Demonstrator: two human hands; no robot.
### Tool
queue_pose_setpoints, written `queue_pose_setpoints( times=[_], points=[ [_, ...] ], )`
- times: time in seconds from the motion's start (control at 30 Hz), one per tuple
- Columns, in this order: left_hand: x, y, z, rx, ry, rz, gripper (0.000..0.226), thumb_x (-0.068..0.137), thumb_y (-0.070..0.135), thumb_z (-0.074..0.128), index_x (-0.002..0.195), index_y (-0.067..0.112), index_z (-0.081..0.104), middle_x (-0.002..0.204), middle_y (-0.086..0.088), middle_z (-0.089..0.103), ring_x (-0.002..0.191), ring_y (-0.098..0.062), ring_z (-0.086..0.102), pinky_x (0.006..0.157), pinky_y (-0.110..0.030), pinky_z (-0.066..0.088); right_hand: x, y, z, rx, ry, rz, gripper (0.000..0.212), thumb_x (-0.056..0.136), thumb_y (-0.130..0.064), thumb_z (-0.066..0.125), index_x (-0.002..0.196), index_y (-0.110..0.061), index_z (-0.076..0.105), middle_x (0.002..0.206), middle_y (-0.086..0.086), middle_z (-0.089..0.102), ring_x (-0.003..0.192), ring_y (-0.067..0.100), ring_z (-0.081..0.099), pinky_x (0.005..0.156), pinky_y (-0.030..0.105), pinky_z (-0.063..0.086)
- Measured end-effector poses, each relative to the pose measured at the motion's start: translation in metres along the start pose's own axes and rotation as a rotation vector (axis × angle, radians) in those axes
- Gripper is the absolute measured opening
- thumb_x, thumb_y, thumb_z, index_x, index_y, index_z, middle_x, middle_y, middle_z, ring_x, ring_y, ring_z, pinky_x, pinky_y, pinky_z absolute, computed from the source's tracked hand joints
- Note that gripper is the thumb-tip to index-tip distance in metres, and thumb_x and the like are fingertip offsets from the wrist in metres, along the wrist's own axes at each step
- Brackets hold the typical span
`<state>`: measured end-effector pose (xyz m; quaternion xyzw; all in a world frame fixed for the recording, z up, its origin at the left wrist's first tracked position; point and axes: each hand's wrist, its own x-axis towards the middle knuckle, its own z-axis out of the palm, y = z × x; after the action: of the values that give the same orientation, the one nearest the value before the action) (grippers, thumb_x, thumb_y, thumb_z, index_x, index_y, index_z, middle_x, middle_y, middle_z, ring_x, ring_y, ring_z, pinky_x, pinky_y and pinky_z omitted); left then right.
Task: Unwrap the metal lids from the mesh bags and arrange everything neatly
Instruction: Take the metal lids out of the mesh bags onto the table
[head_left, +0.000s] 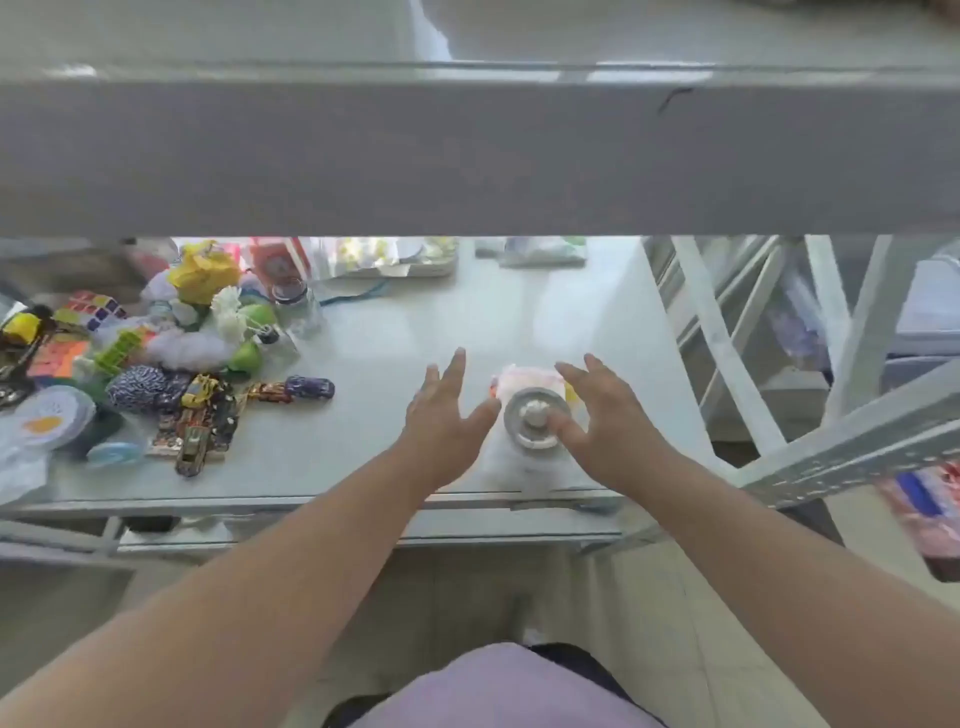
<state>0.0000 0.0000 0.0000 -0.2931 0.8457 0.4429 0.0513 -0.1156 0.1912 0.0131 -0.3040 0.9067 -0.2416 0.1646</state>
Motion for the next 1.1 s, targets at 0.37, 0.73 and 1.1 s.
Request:
queue_pose_setpoints(
  times=[0.37, 0.73, 1.1],
  points=[
    [0.034, 0.022, 0.055, -0.333, -0.13, -0.177, 0.068, 0.105, 0.031, 0.059, 0.167, 0.024, 0.033, 0.162, -0.001, 0.05, 0.144, -0.02, 0.05, 0.113, -0.032, 0.042, 0.033, 0.027, 0.025, 0.202, -0.197, 0.134, 0.062, 0.095, -0.047, 0.065, 0.153, -0.03, 0.047, 0.148, 0.008, 0.05, 0.133, 0.026, 0.05, 0.105, 0.033, 0.04],
    [0.029, -0.039, -0.004, -0.854, -0.137, -0.25, 0.071, 0.066, 0.025, 0.096, 0.132, 0.021, 0.07, 0.131, -0.023, 0.075, 0.114, -0.036, 0.076, 0.106, -0.05, 0.058, 0.044, -0.024, 0.065, 0.735, -0.258, 0.296, 0.063, 0.075, -0.052, 0.083, 0.131, -0.031, 0.062, 0.125, 0.003, 0.067, 0.104, 0.023, 0.074, 0.085, 0.048, 0.065],
    [0.017, -0.088, -0.043, -0.957, -0.107, -0.254, 0.06, 0.082, 0.024, 0.091, 0.135, 0.02, 0.065, 0.137, -0.025, 0.071, 0.114, -0.038, 0.073, 0.111, -0.06, 0.053, 0.055, -0.077, 0.088, 1.047, -0.224, 0.423, 0.041, 0.09, -0.022, 0.081, 0.12, -0.006, 0.058, 0.11, 0.02, 0.073, 0.088, 0.032, 0.079, 0.071, 0.044, 0.065]
  ],
)
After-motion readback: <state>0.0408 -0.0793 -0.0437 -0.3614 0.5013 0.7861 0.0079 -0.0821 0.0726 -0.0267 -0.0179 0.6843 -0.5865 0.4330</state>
